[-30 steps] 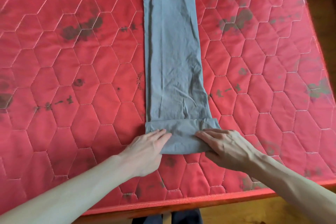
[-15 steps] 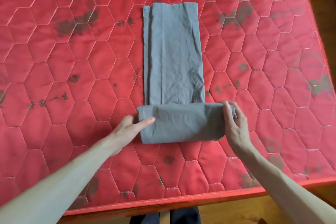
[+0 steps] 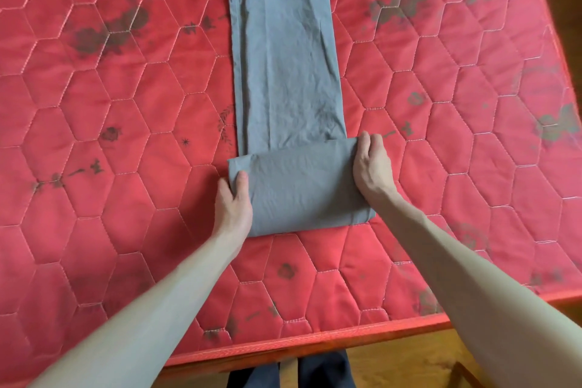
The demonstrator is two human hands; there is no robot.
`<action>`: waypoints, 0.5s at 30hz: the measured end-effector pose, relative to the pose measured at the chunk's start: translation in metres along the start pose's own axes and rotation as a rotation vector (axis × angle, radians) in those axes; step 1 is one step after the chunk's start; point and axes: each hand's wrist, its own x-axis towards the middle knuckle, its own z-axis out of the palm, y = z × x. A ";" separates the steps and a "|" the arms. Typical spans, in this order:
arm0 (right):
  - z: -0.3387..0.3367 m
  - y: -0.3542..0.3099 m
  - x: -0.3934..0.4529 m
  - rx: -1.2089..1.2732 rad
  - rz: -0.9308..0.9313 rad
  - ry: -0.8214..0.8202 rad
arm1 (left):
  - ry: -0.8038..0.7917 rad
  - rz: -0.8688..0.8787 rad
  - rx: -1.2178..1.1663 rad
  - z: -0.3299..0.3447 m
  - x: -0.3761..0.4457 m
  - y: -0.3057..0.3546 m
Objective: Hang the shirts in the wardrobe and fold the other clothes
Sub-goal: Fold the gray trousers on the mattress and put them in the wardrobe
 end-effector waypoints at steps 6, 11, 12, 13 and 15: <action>-0.001 0.024 0.007 0.104 -0.069 0.110 | 0.076 0.125 0.138 0.002 0.004 0.001; -0.004 0.038 0.006 -0.151 -0.350 0.239 | 0.215 0.303 0.364 0.005 0.025 0.000; -0.007 0.037 0.000 -0.238 -0.448 0.273 | 0.208 0.367 0.432 0.006 0.028 0.000; -0.010 0.037 -0.006 -0.334 -0.576 0.277 | 0.210 0.418 0.494 0.006 0.028 0.000; -0.011 0.043 -0.020 -0.476 -0.872 0.150 | 0.249 0.496 0.595 0.004 0.027 0.000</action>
